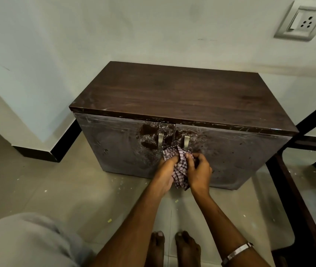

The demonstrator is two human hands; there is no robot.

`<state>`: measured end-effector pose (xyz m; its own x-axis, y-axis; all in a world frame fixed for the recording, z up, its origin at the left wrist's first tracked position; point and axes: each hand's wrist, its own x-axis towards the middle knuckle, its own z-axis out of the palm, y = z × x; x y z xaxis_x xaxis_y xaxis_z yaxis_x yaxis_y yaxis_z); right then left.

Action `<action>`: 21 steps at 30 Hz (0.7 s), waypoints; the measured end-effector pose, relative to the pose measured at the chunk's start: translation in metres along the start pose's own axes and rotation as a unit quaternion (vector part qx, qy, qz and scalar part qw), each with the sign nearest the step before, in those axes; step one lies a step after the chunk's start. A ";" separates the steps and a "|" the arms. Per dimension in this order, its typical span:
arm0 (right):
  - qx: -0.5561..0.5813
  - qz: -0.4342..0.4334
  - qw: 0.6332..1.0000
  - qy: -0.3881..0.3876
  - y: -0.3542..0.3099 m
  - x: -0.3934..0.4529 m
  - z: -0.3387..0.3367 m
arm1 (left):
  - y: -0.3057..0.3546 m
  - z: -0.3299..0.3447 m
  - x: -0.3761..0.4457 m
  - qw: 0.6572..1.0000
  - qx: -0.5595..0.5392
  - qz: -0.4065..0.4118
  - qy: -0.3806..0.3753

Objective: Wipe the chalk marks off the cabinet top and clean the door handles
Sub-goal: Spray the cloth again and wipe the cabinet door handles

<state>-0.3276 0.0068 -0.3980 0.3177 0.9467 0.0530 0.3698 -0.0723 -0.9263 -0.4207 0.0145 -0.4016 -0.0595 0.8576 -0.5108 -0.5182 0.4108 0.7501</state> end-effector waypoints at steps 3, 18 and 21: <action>-0.022 0.025 0.999 -0.011 -0.001 0.008 0.002 | 0.004 0.003 -0.001 1.000 0.025 -0.011 -0.002; -0.004 0.067 0.997 -0.032 -0.002 0.014 0.000 | 0.011 0.006 -0.011 0.999 0.048 -0.010 0.006; 0.020 0.026 0.999 -0.013 -0.003 0.003 -0.001 | 0.006 -0.001 -0.009 0.999 0.028 0.042 0.005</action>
<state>-0.3267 0.0096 -0.3944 0.3121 0.9500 -0.0042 0.3182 -0.1088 -0.9417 -0.4238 0.0086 -0.3927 -0.1100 0.8867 -0.4491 -0.4628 0.3541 0.8127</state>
